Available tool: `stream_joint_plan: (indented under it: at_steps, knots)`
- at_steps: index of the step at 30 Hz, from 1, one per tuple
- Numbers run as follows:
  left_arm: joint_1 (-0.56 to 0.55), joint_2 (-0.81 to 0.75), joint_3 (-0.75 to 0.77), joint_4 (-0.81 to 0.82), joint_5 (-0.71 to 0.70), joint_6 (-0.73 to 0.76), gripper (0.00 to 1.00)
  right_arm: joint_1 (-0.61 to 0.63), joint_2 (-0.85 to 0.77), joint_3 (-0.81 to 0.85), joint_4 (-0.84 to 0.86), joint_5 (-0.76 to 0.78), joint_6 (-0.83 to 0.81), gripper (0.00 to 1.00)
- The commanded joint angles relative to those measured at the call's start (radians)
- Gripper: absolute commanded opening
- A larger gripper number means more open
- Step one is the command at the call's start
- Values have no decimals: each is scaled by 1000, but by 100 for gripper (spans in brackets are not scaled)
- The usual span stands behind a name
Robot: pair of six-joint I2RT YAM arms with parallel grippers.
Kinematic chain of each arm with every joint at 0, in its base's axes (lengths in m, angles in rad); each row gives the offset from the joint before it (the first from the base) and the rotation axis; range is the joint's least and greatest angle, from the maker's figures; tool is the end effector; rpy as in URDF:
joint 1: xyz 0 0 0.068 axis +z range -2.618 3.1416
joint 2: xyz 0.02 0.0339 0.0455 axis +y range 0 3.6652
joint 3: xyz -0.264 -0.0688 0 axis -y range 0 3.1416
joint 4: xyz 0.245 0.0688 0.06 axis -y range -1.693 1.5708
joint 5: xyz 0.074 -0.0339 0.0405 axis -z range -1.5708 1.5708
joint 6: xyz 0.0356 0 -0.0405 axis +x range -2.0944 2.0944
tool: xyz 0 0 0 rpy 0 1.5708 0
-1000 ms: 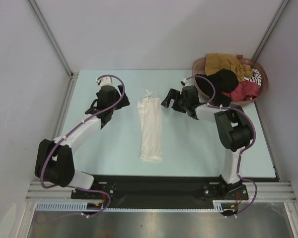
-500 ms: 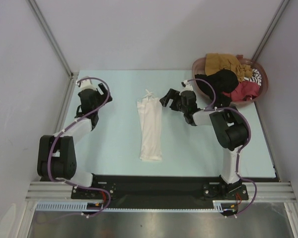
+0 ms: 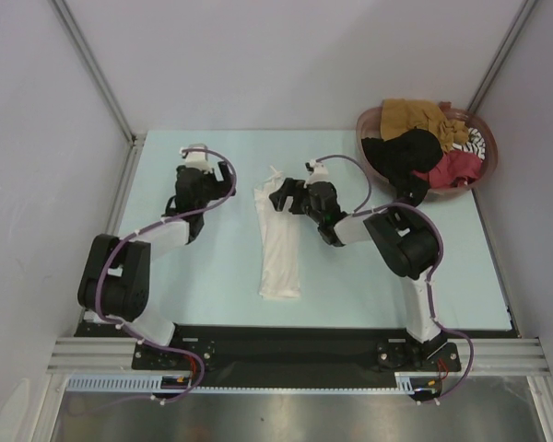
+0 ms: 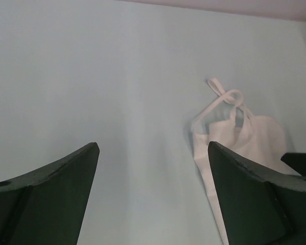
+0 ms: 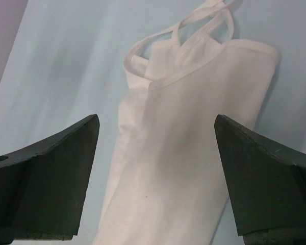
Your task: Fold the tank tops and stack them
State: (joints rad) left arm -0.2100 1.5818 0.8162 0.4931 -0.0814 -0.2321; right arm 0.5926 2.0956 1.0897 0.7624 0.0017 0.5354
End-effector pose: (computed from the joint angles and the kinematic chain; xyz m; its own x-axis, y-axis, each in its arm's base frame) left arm 0.3396 -0.0694 0.2215 -0.2863 -0.1734 -0.9423 0.0671 0.9774 -0.2002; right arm 0.3654 0.2460 0.1407 -0.4563 0.3078 -0.8349 -0.3772 0.7829 0.4948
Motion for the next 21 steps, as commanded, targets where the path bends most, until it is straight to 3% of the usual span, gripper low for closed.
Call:
stream_joint_plan:
  at_steps: [1, 3, 4, 5, 7, 8, 9, 14, 17, 21]
  knots:
    - [-80, 26, 61, 41, -53, 83, 94, -14, -49, 12, 64, 35, -80, 100]
    - [-104, 50, 89, -6, -45, 99, 91, -16, -49, 10, 77, 11, -91, 100]
    - [-104, 66, 127, -31, -9, 97, 85, -16, -51, 9, 78, 8, -91, 100]
    - [-104, 79, 142, -51, 14, 90, 71, -14, -60, 0, 83, -26, -91, 100]
    - [-104, 118, 187, -94, 125, 89, 54, -11, -86, -26, 100, -43, -101, 100]
    - [-104, 121, 196, -119, 155, 88, 37, -10, -126, -74, 126, -46, -106, 100]
    - [-106, 103, 198, -142, 184, 71, 33, -10, -152, -102, 139, -55, -109, 100]
    - [-195, -87, 8, -106, 177, 45, 34, 22, -391, -276, 131, -66, -118, 100]
    - [-305, -215, -64, -175, 140, 1, 33, 108, -532, -385, 17, -19, -149, 100]
    - [-524, -420, -217, -228, 34, -57, 39, 249, -887, -577, -131, 78, -163, 100]
